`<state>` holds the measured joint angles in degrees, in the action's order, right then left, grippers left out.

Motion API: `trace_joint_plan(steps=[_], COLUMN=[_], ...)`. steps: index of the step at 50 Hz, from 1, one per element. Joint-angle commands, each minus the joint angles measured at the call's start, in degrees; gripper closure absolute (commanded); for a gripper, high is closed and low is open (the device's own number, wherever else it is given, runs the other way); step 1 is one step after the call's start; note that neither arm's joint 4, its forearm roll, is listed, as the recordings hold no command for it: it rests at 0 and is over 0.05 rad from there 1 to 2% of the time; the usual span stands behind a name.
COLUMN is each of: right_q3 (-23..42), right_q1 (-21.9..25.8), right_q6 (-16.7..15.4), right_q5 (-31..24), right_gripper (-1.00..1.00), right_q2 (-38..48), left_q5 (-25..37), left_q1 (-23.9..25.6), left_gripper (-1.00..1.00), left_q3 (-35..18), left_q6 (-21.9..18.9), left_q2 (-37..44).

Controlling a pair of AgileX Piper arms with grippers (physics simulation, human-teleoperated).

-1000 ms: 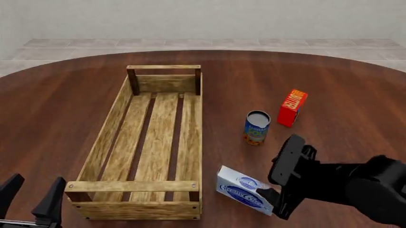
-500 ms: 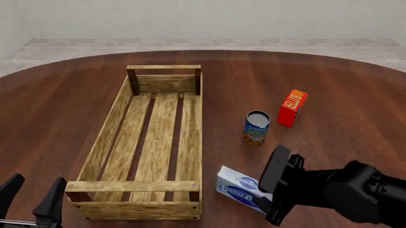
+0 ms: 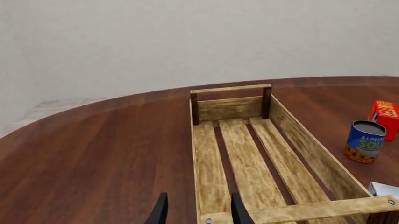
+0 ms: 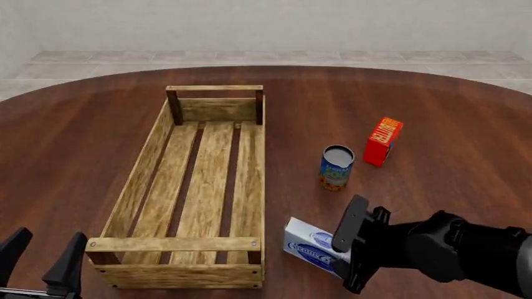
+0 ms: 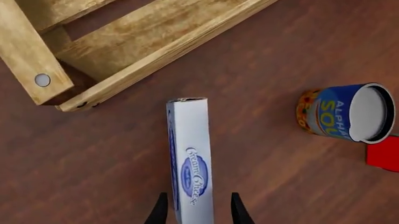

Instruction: Pick up the cream cheese and put it in the tray.

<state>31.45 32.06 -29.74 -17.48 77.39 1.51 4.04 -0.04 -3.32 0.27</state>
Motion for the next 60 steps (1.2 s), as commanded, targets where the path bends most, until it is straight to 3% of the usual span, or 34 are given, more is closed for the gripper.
trace_joint_plan(steps=[1, 19, 20, 27, 43, 52, 54, 60], right_q3=[-0.22, -1.24, -1.3, -2.06, 0.03, 6.4, 9.35, 13.75], right_q1=[0.97, 0.79, 0.79, -1.32, -1.17, -1.66, -4.18, -3.52], right_q6=[1.4, 0.84, 0.69, -1.35, 2.26, 2.14, 2.01, 4.26], right_q5=[1.39, 1.34, 1.11, 2.06, -2.75, -10.07, -11.04, -13.85], right_gripper=[-1.0, -1.0, 1.0, 1.0, 1.0, 1.0, 1.0, 1.0], right_q2=[3.05, 2.73, 2.26, 0.24, -5.93, -9.65, -9.96, -9.84], left_q5=[0.09, 0.28, 0.31, 0.07, 0.06, 0.09, 0.06, 0.04], left_q1=[-0.05, 0.03, 0.04, 0.12, 0.19, 0.31, 0.31, 0.55], left_gripper=[-1.0, -1.0, -1.0, -1.0, -1.0, -1.0, -1.0, -1.0], left_q3=[0.03, 0.03, 0.03, 0.0, -0.01, -0.01, -0.01, 0.0], left_q6=[-0.08, -0.21, -0.23, -0.36, -0.62, -0.78, -0.78, -0.86], left_q2=[-0.21, -0.2, -0.2, 0.06, 0.06, 0.01, 0.03, -0.01])
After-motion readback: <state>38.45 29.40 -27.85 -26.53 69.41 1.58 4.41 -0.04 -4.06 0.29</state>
